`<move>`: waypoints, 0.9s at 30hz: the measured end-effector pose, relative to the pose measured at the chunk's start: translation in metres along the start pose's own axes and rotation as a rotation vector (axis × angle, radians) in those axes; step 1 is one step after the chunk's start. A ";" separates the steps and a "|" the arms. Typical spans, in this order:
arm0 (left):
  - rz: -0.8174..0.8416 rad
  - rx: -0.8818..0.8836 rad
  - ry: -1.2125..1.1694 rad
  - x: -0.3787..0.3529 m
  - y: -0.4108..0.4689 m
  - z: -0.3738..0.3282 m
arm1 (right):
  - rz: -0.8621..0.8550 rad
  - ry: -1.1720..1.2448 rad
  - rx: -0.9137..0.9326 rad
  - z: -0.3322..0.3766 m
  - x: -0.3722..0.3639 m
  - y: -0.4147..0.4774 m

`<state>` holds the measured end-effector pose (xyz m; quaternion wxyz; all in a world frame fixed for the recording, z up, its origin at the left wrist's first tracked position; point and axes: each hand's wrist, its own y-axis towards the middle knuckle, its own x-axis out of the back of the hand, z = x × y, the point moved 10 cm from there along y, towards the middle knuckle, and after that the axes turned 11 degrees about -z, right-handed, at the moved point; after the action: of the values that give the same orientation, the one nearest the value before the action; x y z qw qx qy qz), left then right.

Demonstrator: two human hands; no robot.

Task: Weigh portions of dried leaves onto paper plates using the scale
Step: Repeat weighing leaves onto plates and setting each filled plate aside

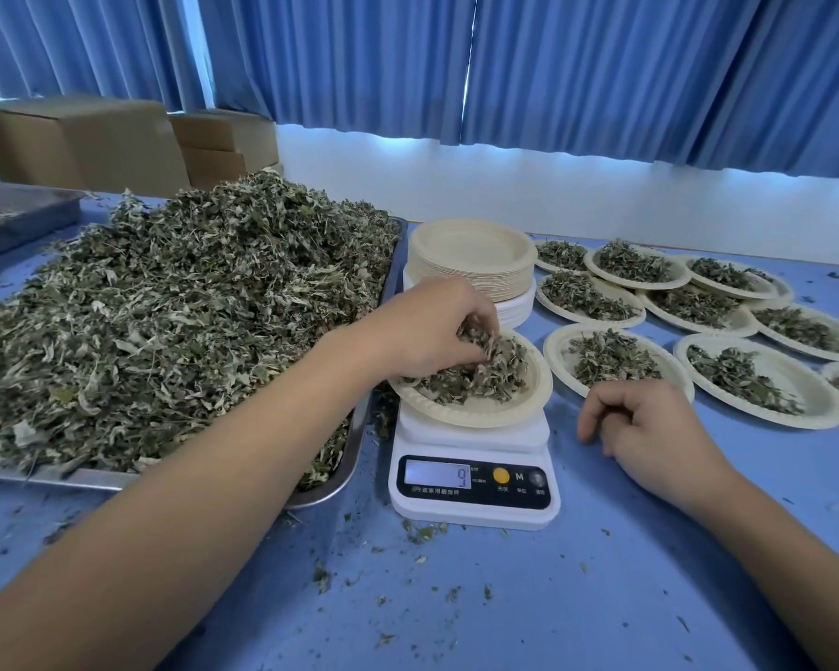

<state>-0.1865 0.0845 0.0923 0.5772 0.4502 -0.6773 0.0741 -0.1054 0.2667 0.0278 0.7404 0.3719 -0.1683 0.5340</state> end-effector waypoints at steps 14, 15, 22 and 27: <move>-0.363 0.124 -0.198 0.088 0.001 0.017 | 0.009 0.010 -0.012 0.000 -0.001 0.000; -0.369 0.136 -0.219 0.094 0.000 0.019 | 0.007 0.013 -0.012 0.000 -0.001 0.000; -0.134 0.145 -0.358 0.069 -0.003 0.013 | 0.009 0.003 0.004 -0.001 -0.001 0.000; -0.038 0.086 -0.263 0.048 -0.003 0.002 | 0.006 -0.001 0.007 -0.001 -0.002 0.001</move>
<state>-0.1830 0.0565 0.1309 0.4647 0.4931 -0.7347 0.0324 -0.1074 0.2665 0.0265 0.7374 0.3742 -0.1679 0.5366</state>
